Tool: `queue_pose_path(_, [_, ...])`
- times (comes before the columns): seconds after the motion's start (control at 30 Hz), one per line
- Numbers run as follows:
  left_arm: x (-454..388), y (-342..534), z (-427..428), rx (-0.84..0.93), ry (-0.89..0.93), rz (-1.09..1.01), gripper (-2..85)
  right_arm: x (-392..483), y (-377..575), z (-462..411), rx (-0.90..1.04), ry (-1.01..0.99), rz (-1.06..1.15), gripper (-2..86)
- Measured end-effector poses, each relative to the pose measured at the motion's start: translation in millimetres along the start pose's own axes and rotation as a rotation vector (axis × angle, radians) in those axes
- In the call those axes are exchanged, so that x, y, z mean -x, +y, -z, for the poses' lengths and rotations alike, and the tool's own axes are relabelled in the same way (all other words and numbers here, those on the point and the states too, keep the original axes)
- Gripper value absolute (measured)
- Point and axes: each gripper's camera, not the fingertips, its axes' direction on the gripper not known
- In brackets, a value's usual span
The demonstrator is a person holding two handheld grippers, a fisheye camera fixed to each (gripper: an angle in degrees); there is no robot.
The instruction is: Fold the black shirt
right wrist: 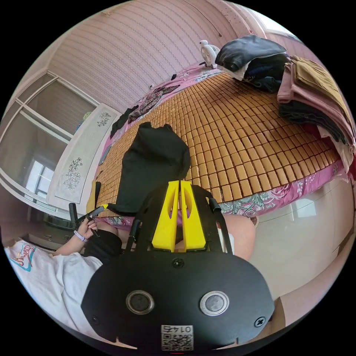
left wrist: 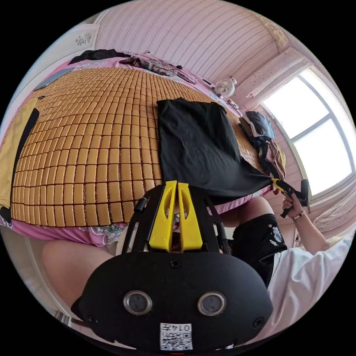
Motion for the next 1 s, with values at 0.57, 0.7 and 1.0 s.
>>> queue_pose_path(0.57, [-15,0,-12,0.218,-0.219,0.062,9.2,8,-15,-5,0.045,-0.052,0.069,0.2])
queue_pose_path(0.7, [-18,6,-1,0.245,-0.27,-0.001,4.6,5,-20,12,0.002,-0.115,0.07,0.2])
queue_pose_path(1.0, [0,6,190,-0.226,0.133,-0.078,-1.0,33,-71,118,-0.264,-0.43,0.18,0.1])
